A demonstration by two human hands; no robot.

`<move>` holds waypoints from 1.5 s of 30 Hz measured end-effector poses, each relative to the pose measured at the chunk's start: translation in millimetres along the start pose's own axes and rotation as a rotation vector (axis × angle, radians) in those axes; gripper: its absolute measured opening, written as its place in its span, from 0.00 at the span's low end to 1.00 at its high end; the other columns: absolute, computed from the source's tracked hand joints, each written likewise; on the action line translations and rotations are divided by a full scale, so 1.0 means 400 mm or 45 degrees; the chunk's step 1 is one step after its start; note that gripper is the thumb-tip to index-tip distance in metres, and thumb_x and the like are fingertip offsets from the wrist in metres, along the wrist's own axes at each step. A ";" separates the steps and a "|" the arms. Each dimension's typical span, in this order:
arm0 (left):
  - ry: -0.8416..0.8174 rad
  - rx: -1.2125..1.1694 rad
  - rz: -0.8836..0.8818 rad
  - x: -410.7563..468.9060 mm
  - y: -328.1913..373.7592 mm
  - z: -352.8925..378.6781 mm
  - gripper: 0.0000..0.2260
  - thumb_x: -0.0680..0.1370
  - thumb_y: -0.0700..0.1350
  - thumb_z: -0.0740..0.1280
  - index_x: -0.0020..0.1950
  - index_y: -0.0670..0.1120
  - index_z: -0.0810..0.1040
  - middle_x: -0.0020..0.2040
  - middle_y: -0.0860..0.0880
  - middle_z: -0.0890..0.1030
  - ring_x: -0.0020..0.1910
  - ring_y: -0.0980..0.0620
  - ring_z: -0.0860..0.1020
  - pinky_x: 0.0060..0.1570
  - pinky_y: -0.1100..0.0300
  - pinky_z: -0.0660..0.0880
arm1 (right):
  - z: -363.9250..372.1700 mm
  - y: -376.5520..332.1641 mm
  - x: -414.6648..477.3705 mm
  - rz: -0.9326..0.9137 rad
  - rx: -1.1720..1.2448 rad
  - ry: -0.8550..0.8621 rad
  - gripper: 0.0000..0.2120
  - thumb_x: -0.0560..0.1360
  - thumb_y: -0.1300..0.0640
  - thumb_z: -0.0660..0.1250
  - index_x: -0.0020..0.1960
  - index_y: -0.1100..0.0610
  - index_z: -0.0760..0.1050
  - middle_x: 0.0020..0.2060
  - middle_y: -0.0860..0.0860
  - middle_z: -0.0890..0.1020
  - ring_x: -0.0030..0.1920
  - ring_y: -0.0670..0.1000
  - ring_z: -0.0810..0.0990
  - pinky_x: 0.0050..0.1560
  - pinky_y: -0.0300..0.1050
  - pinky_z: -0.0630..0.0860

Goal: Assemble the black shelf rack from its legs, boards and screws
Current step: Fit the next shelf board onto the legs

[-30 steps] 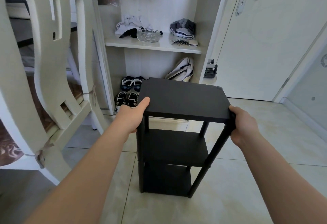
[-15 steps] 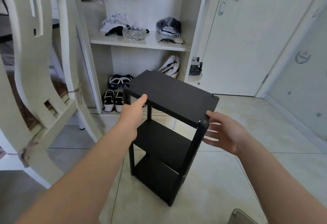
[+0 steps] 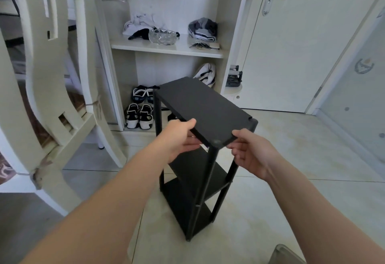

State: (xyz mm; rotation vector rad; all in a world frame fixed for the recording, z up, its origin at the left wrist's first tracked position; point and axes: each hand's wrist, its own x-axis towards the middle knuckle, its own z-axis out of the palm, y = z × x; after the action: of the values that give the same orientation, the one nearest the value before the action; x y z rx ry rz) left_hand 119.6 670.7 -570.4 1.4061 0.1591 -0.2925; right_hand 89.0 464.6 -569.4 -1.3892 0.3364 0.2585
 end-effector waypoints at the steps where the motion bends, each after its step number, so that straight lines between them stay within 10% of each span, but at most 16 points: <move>1: 0.030 -0.022 0.011 0.007 0.006 -0.015 0.12 0.84 0.47 0.61 0.64 0.44 0.75 0.50 0.43 0.86 0.44 0.46 0.86 0.41 0.54 0.81 | 0.014 0.005 -0.005 0.007 -0.055 -0.026 0.12 0.77 0.52 0.72 0.46 0.62 0.78 0.36 0.56 0.84 0.30 0.49 0.79 0.29 0.39 0.74; 8: 0.247 -0.189 -0.011 0.004 -0.009 -0.046 0.11 0.82 0.54 0.63 0.56 0.48 0.80 0.44 0.51 0.87 0.37 0.54 0.85 0.31 0.62 0.78 | -0.007 -0.045 0.012 -0.432 -0.288 0.568 0.16 0.77 0.44 0.69 0.43 0.57 0.76 0.33 0.52 0.80 0.29 0.48 0.74 0.32 0.41 0.70; 13: 0.169 -0.013 -0.014 -0.014 -0.049 -0.011 0.15 0.80 0.58 0.64 0.58 0.48 0.77 0.47 0.48 0.86 0.38 0.49 0.85 0.39 0.57 0.78 | 0.015 -0.033 0.063 -0.178 -0.131 0.220 0.20 0.82 0.40 0.60 0.61 0.55 0.78 0.53 0.52 0.84 0.54 0.54 0.83 0.59 0.52 0.76; 18: 0.198 0.023 -0.026 0.003 -0.054 -0.016 0.16 0.81 0.59 0.62 0.56 0.47 0.77 0.49 0.46 0.82 0.35 0.50 0.78 0.45 0.52 0.80 | 0.049 -0.024 0.084 -0.186 -0.030 0.199 0.11 0.81 0.46 0.66 0.49 0.53 0.81 0.36 0.46 0.83 0.36 0.51 0.79 0.44 0.44 0.75; 45: 0.335 -0.078 0.035 -0.009 -0.032 -0.042 0.09 0.82 0.50 0.62 0.50 0.46 0.76 0.50 0.45 0.77 0.47 0.48 0.76 0.36 0.59 0.78 | 0.101 -0.007 0.055 -0.307 -0.207 0.261 0.14 0.82 0.52 0.63 0.43 0.58 0.79 0.30 0.48 0.82 0.28 0.47 0.80 0.40 0.44 0.75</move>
State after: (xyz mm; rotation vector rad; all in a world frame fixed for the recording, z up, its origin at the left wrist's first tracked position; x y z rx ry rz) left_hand 113.6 686.0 -584.1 1.3811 0.3616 -0.0778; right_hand 113.4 503.6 -569.3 -1.6054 0.3182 -0.0572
